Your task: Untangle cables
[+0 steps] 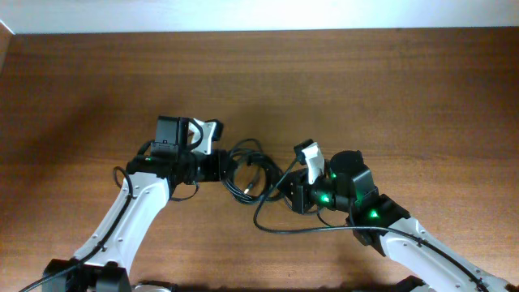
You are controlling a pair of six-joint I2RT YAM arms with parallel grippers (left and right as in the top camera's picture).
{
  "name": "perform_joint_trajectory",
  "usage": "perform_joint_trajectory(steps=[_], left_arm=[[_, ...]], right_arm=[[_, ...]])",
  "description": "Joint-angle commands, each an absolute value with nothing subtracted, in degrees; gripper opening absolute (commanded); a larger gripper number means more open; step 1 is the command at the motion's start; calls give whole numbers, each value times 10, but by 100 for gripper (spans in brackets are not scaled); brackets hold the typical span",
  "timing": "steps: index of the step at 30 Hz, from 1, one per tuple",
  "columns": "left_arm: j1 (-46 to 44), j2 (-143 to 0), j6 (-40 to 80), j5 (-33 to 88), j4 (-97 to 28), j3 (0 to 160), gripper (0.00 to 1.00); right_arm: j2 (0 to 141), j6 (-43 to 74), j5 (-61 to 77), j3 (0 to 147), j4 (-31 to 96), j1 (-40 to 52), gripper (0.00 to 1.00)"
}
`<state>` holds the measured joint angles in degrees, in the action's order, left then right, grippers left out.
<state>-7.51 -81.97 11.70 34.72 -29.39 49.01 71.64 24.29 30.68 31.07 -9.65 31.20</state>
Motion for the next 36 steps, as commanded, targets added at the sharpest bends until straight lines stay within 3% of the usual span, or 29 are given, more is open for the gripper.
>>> perform_joint_trajectory(steps=[1,9,10,11,12,19,21,27,36], left_arm=[[-74,-819,228,196,-296,496,0],[-74,-819,273,197,-298,496,0],[-74,-819,263,197,-296,496,0],[-74,-819,257,197,-296,496,0],[-74,-819,243,197,-294,496,0],[-74,-819,211,230,-287,496,0],[-74,-819,106,354,-274,496,0],[-74,-819,-106,539,-257,496,0],[-74,-819,-117,558,-256,496,0]], right_arm=[[717,295,263,314,-98,311,4],[717,340,188,314,-45,311,4],[717,340,188,314,-45,311,21],[717,340,188,314,-44,311,48],[717,340,188,314,-43,311,59],[717,339,189,314,-40,311,81],[717,339,188,314,-40,311,92],[717,340,206,314,-43,311,98],[717,335,245,314,-73,311,98]])
